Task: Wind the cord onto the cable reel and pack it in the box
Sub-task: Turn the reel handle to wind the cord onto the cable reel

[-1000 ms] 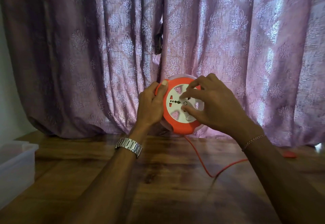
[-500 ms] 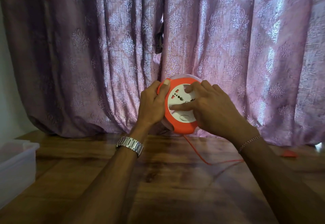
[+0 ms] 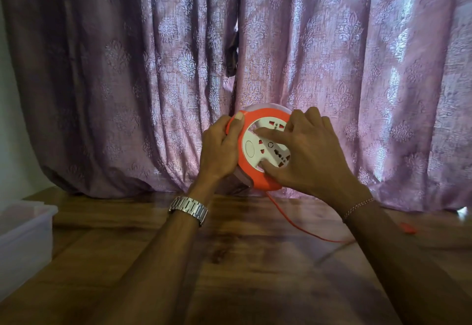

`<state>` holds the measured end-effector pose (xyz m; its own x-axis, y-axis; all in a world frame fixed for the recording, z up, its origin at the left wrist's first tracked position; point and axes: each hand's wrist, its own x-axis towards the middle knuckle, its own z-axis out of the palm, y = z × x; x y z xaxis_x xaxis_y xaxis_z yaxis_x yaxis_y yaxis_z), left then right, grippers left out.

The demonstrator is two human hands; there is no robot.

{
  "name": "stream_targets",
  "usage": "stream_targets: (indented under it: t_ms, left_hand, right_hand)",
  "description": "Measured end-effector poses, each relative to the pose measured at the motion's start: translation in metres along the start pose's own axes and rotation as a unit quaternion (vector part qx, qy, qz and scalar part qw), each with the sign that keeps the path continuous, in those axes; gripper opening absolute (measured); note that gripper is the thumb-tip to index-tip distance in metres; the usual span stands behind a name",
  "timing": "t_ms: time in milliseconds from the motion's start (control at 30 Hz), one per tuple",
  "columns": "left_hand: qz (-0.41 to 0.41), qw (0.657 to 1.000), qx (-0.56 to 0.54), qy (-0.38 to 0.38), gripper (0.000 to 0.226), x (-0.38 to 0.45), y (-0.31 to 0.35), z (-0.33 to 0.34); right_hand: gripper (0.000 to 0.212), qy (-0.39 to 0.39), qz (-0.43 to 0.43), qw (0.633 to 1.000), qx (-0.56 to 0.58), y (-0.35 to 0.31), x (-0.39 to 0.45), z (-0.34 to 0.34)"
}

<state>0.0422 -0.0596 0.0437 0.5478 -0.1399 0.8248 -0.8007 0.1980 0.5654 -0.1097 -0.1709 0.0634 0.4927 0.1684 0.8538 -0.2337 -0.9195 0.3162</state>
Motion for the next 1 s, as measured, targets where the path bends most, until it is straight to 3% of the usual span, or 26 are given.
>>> stream_targets:
  t_ms: [167,267,367,600,700,833,1000]
  left_hand:
    - [0.002,1.000,0.001,0.000,0.056,0.001,-0.001,-0.002]
    - [0.001,1.000,0.001,0.000,0.057,0.000,-0.002,-0.001]
    - [0.001,1.000,-0.006,-0.006,0.060,0.000,-0.003,-0.001]
    - [-0.002,1.000,-0.002,-0.007,0.060,0.000,-0.004,-0.002]
    - [-0.002,1.000,-0.004,-0.005,0.056,0.002,-0.004,-0.004]
    - [-0.004,1.000,-0.013,-0.020,0.063,0.001,-0.004,-0.002]
    - [0.004,1.000,0.018,-0.012,0.051,0.001,-0.004,0.000]
  right_hand:
    - [0.026,-0.036,-0.089,0.990,0.101,0.006,0.003,-0.008]
    - [0.037,-0.085,-0.119,0.985,0.097,0.007,0.004,-0.011]
    - [0.032,-0.105,-0.128,0.984,0.067,0.006,0.004,-0.012]
    - [0.029,-0.090,-0.138,0.986,-0.024,0.006,0.003,-0.009]
    - [0.042,-0.081,-0.130,0.986,-0.058,0.006,0.002,-0.006]
    - [0.045,-0.073,-0.114,0.989,-0.056,0.005,0.001,-0.005]
    - [0.040,-0.071,-0.092,0.993,-0.032,0.004,0.001,-0.007]
